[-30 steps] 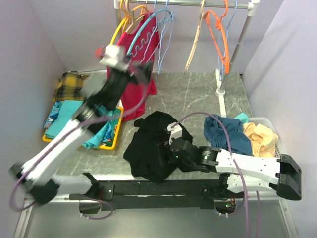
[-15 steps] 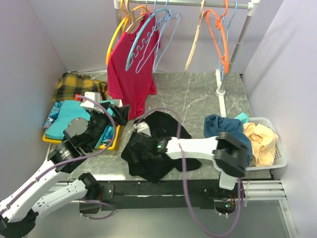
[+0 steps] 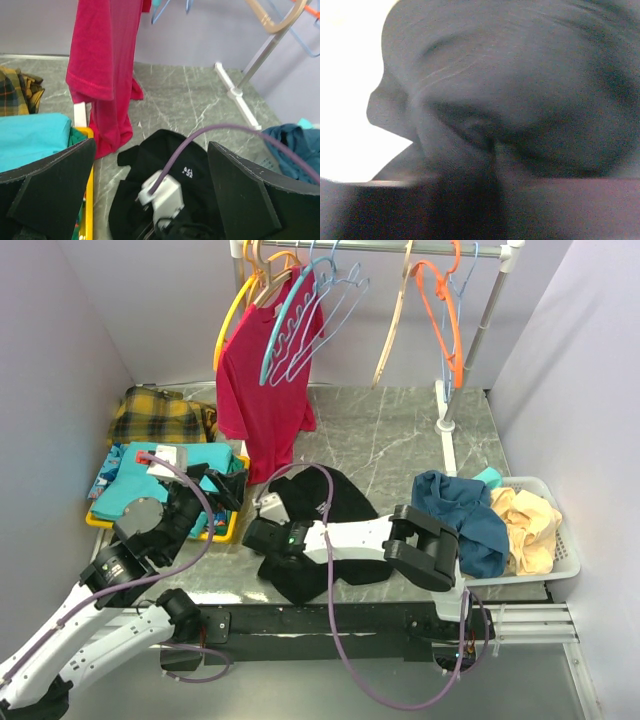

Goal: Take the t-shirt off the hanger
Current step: Place the hanger at the clothesline, then pick up the T-shirt from the center of the board.

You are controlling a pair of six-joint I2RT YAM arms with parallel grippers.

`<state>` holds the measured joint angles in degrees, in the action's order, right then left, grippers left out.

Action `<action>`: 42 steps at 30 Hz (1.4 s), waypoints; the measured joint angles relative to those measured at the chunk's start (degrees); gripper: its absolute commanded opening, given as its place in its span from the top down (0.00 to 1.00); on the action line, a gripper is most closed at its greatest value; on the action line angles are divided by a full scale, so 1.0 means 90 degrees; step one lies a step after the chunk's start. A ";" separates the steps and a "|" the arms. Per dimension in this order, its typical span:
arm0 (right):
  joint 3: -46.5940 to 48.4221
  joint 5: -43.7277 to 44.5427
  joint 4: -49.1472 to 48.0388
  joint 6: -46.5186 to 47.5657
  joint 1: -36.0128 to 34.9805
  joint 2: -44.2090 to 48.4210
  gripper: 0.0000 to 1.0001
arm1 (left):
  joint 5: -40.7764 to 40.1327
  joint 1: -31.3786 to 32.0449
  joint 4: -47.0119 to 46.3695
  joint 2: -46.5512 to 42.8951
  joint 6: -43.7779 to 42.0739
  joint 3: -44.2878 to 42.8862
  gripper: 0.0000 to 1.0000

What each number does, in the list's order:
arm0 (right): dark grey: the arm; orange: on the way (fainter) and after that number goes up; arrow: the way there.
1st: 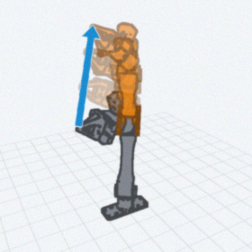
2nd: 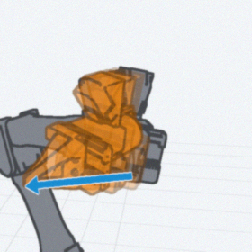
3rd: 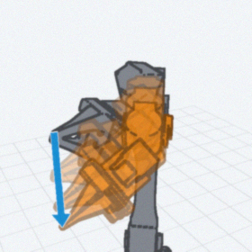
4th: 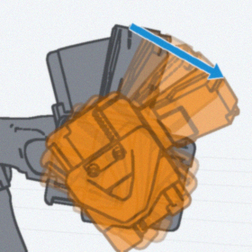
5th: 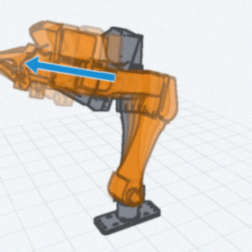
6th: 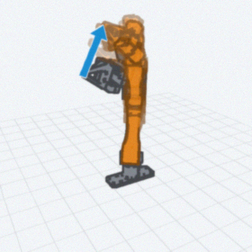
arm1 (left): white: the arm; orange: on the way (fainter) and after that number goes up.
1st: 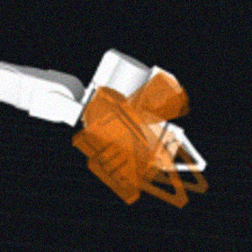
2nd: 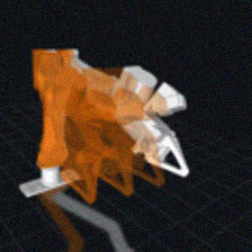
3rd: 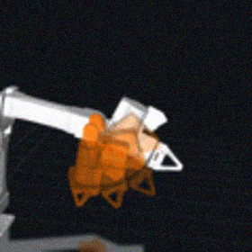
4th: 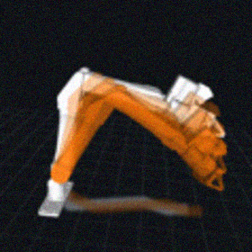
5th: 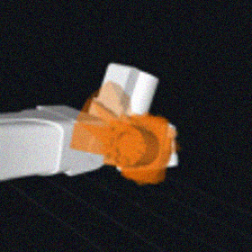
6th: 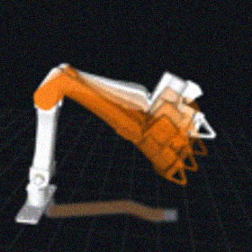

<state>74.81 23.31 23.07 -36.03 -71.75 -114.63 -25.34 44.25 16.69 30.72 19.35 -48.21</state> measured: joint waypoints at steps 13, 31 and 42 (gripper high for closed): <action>-0.1149 0.0872 0.0765 -0.1081 0.0143 0.1314 1.00 | 0.0066 0.0000 0.0202 -0.0017 -0.0012 0.0073 0.00; -0.0389 0.2732 0.4228 -0.0454 0.2875 0.6681 1.00 | 0.0172 0.0000 0.0233 0.0087 -0.0044 -0.0019 0.01; 0.2205 0.3679 0.4444 0.1367 0.3713 0.6771 1.00 | 0.0172 0.0000 0.0233 0.0165 -0.0073 -0.0066 0.00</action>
<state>94.65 56.42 63.07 -23.73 -38.33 -53.69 -23.79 44.25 18.79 32.21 18.70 -48.80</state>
